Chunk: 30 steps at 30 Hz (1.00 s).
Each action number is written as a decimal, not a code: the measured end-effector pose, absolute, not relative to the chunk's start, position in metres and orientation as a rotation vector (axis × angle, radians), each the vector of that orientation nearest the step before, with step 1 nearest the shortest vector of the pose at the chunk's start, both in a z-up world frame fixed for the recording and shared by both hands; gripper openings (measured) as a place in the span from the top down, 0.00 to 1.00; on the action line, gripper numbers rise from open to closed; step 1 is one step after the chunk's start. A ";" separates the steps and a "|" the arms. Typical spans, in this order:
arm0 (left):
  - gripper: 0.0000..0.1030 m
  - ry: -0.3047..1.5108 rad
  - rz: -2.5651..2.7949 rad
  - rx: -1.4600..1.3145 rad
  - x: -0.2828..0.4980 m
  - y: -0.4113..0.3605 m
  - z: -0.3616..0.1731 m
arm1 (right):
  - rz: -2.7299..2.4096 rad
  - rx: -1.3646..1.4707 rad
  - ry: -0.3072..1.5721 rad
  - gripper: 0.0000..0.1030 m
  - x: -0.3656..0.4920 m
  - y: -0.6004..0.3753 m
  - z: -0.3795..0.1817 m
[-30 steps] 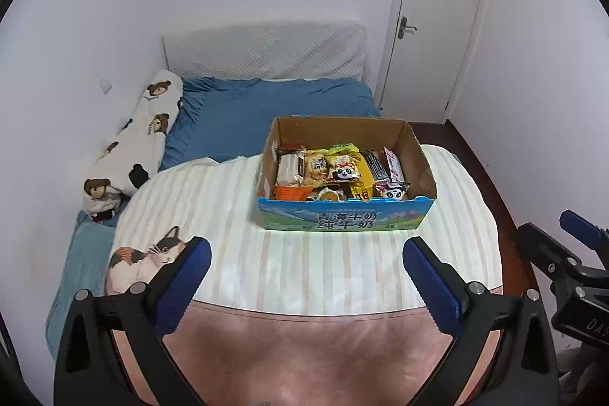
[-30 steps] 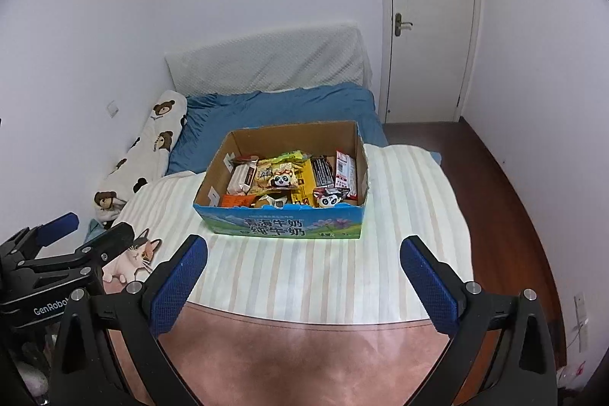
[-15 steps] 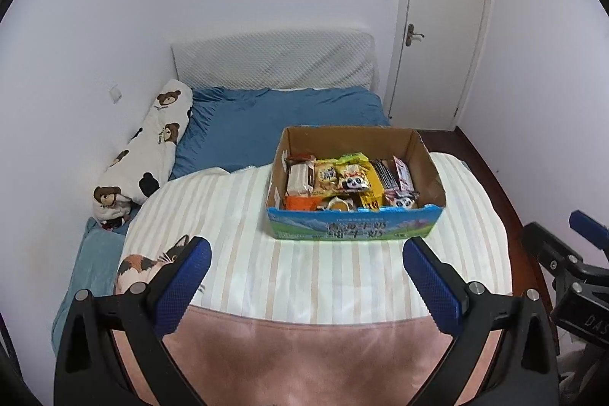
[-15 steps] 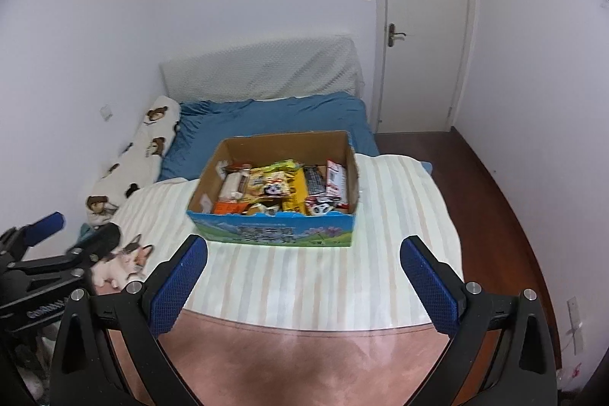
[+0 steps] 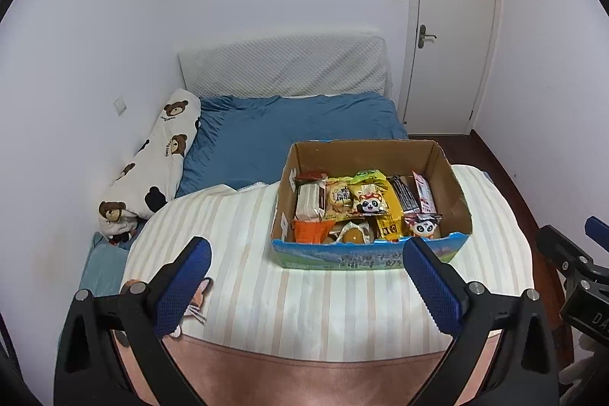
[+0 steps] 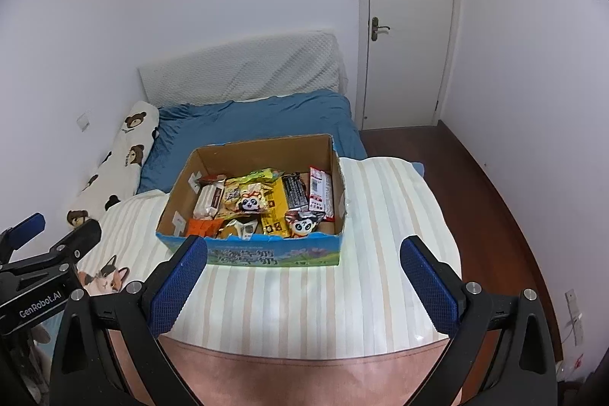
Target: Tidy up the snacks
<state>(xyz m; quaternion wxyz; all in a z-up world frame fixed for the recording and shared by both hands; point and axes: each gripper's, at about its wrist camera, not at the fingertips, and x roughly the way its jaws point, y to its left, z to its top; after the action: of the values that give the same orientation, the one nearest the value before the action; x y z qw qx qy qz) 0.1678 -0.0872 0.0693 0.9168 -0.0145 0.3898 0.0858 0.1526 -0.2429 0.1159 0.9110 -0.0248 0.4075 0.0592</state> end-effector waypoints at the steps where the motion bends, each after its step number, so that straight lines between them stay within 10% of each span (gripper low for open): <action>1: 0.00 0.799 0.183 -0.022 0.171 -0.088 0.068 | 0.117 -0.052 0.839 0.00 0.157 -0.243 0.115; 30: 0.00 0.817 0.162 -0.042 0.189 -0.090 0.063 | 0.085 -0.065 0.845 0.00 0.162 -0.235 0.107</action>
<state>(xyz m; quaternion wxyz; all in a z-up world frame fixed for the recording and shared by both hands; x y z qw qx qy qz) 0.1894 -0.0902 0.0630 0.9143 -0.0206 0.3968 0.0789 0.1618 -0.2352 0.1074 0.9108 -0.0314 0.4096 0.0411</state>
